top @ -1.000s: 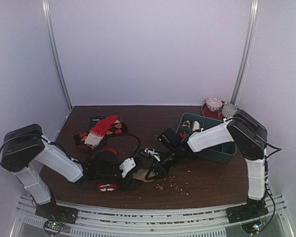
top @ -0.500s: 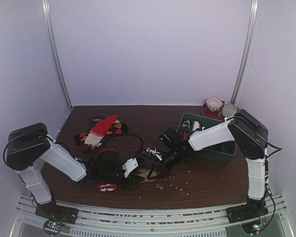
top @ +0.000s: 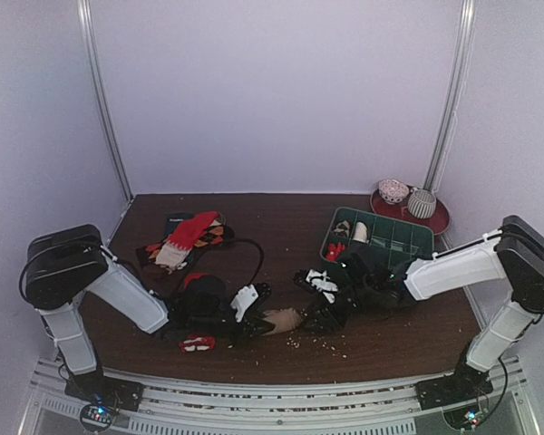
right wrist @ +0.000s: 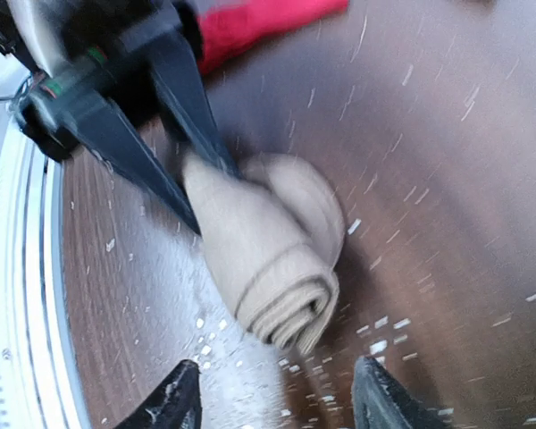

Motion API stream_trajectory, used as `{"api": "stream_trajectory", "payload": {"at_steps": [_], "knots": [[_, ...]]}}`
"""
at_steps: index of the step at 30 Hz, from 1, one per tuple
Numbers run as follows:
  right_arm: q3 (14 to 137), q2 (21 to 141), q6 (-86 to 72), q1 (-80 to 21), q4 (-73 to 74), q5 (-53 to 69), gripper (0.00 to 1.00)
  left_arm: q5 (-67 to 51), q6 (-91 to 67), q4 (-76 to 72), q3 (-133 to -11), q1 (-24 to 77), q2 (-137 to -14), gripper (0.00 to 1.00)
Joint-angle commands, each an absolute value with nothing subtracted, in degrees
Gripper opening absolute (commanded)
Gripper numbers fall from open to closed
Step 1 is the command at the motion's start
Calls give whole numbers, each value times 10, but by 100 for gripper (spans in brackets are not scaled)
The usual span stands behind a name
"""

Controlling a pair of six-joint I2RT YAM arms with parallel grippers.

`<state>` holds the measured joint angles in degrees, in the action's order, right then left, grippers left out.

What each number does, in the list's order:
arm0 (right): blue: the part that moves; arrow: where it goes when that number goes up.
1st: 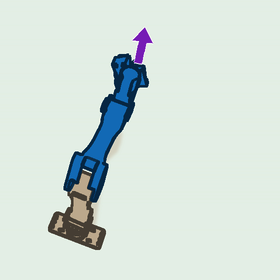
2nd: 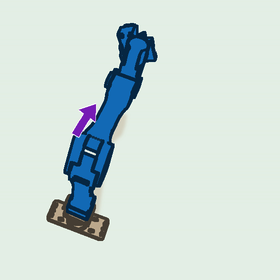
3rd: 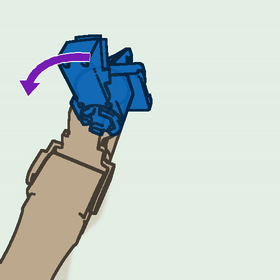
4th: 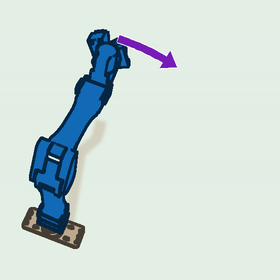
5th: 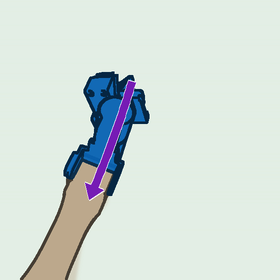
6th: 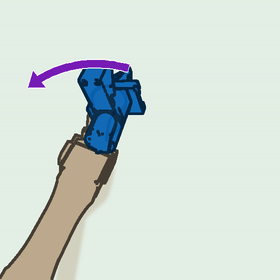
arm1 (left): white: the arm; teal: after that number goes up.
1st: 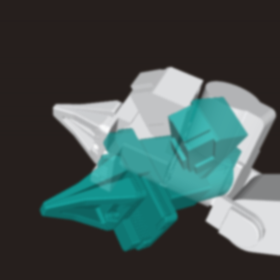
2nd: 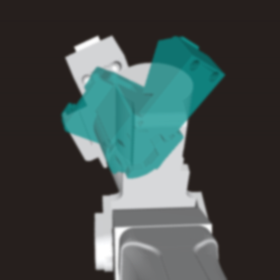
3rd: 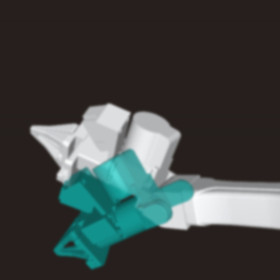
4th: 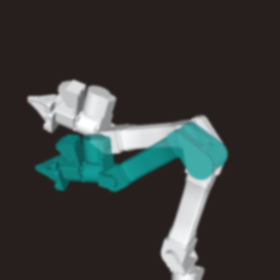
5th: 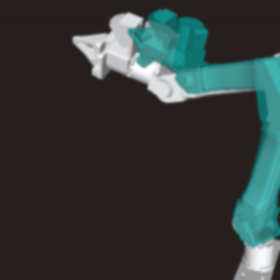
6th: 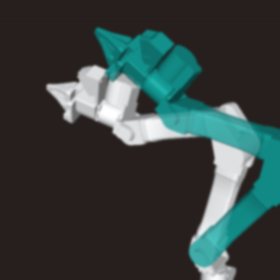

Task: Roll the socks
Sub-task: Roll a pair of socks at the center of the board.

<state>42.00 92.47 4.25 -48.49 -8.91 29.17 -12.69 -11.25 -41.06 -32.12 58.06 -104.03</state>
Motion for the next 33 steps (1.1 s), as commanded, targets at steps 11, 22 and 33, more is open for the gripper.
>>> {"api": "stream_trajectory", "payload": {"at_steps": [11, 22, 33], "knots": [[443, 971, 234, -526, -198, 236, 62, -164, -165, -245, -329, 578, -1114, 0], [452, 1025, 193, -526, -130, 248, 56, -169, -161, -240, -327, 577, -1121, 0], [517, 1118, 84, -516, -2, 258, 20, -119, -91, -250, -352, 575, -1060, 45]]}}
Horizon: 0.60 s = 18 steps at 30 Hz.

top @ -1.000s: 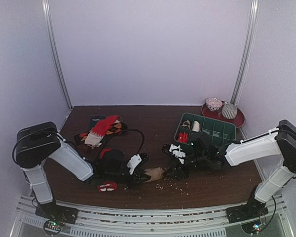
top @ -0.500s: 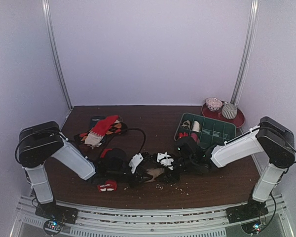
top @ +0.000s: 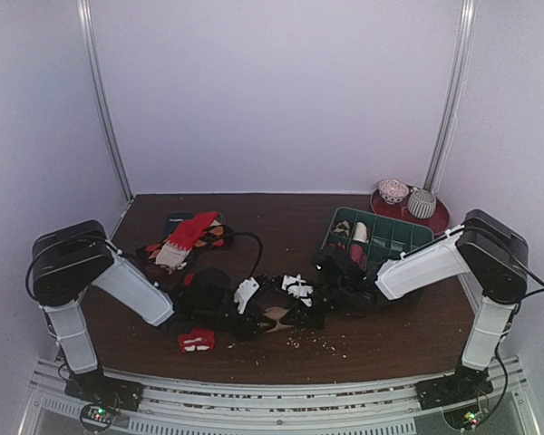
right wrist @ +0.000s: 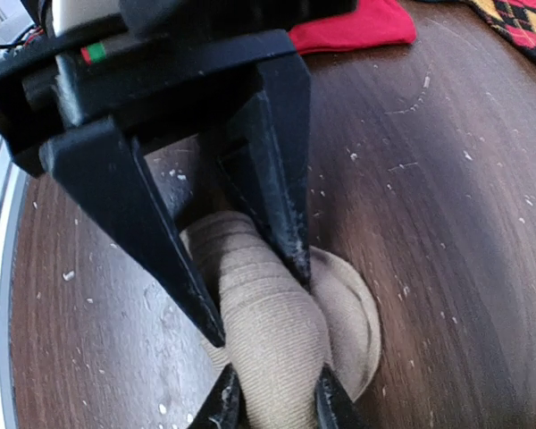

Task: Roll the socks
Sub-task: Roll a pair of socks at the center of the board.

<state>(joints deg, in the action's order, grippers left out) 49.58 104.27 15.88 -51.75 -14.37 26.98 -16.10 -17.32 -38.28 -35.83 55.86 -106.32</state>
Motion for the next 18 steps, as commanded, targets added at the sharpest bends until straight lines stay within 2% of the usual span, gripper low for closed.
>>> {"api": "stream_trajectory", "payload": {"at_steps": [1, 3, 8, 14, 17, 18], "knots": [[525, 1124, 75, -514, 14, 267, 20, -107, -77, -261, -347, 575, -1045, 50], [536, 1135, 57, -508, 44, 284, 20, -83, -46, -301, -329, 575, -1009, 57], [559, 1147, 28, -493, 113, 306, 20, -60, 15, -397, -300, 575, -965, 67], [586, 1162, 14, -483, 172, 327, 20, -43, 59, -461, -288, 575, -947, 75], [584, 1159, 15, -483, 173, 318, 20, -7, 63, -476, -283, 575, -945, 97], [582, 1158, 13, -483, 171, 321, 20, -2, 65, -476, -283, 574, -946, 98]]}}
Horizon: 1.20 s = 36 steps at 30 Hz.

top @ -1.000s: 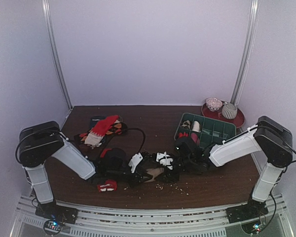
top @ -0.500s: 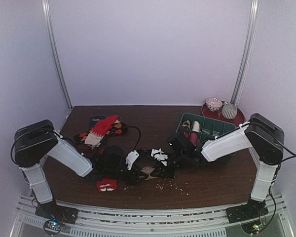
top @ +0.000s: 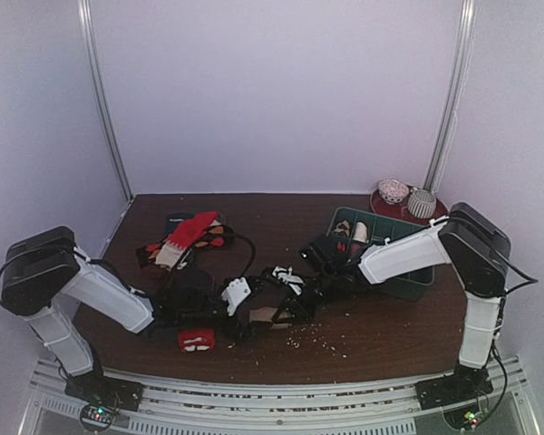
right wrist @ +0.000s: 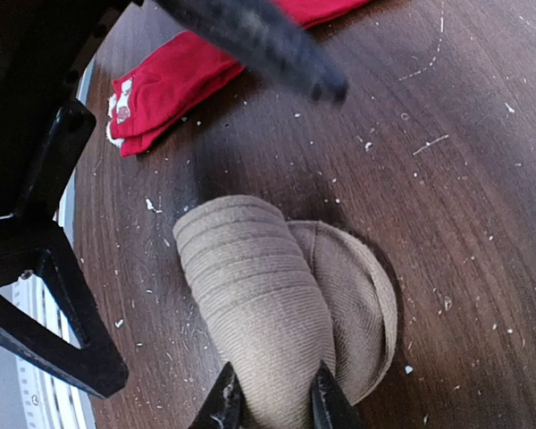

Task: Roll the socks
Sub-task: Roll a pair of socks at the center of the board.

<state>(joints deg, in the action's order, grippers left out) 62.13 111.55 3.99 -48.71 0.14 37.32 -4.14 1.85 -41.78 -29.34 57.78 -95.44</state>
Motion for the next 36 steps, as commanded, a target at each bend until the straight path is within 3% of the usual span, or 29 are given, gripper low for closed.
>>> {"api": "stream_trajectory", "payload": {"at_steps": [1, 9, 15, 18, 19, 26, 31, 36], "knots": [[582, 1158, 11, -481, 170, 325, 20, -2, 67, -478, -282, 573, -946, 98], [601, 1181, 13, -474, 202, 356, 20, -50, 85, -530, -258, 571, -958, 94], [611, 1195, 17, -469, 223, 356, 20, -115, 84, -499, -296, 571, -1002, 74], [609, 1196, 17, -469, 223, 358, 20, -124, 81, -490, -309, 572, -1023, 54], [609, 1197, 16, -469, 223, 359, 20, -125, 78, -484, -314, 571, -1029, 52], [611, 1195, 18, -468, 227, 356, 20, -101, 49, -464, -317, 571, -1062, 53], [612, 1199, 22, -468, 230, 359, 20, -83, 22, -503, -277, 569, -1046, 62], [614, 1204, 24, -468, 233, 357, 19, -86, 19, -506, -271, 562, -1028, 57]]}}
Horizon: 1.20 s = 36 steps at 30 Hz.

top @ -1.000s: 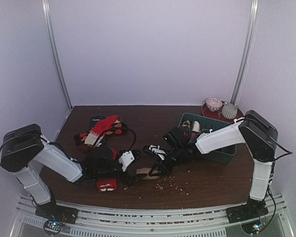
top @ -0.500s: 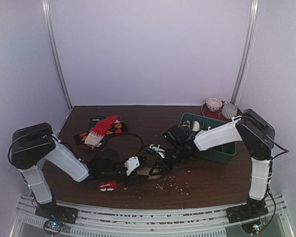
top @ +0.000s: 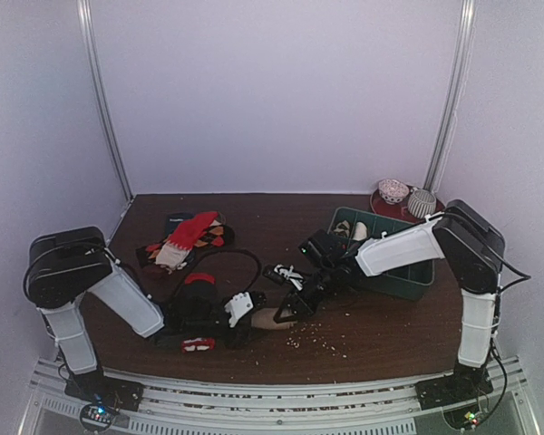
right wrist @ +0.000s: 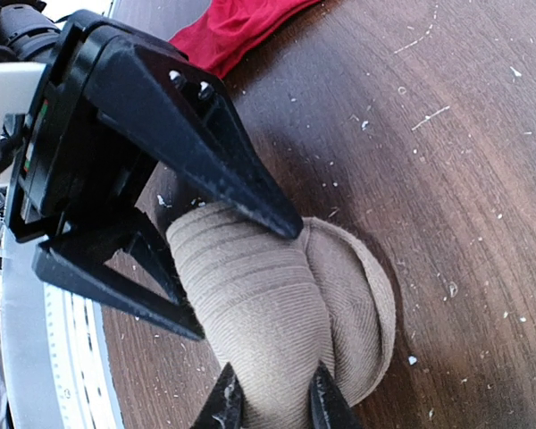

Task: Roll the socks
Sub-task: Roll a pair of socks at the center of the board.

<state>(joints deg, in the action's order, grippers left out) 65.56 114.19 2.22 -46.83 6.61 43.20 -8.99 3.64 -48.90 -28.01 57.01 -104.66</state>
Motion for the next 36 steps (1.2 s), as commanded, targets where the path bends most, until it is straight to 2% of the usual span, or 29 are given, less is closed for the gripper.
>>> {"api": "stream_trajectory", "payload": {"at_steps": [1, 8, 15, 21, 24, 25, 28, 30, 36], "knots": [[614, 1205, 25, -468, 234, 357, 19, -89, 18, -506, -273, 561, -1026, 57], [612, 1206, 23, -468, 231, 356, 19, -99, 19, -504, -287, 559, -1014, 65], [612, 1209, 19, -468, 231, 349, 19, -119, 13, -511, -284, 545, -1027, 53], [612, 1210, 20, -468, 232, 351, 19, -137, 4, -521, -288, 543, -1055, 48], [611, 1211, 18, -468, 232, 354, 19, -147, 0, -522, -295, 543, -1068, 40], [611, 1211, 18, -468, 232, 355, 20, -152, 0, -518, -299, 543, -1074, 33], [614, 1208, 15, -468, 229, 355, 21, -155, -14, -499, -315, 543, -1089, 1], [618, 1202, 15, -469, 227, 352, 23, -146, -32, -480, -320, 542, -1092, 0], [620, 1141, 11, -469, 187, 314, 37, -141, -88, -418, -317, 542, -1100, 0]]}}
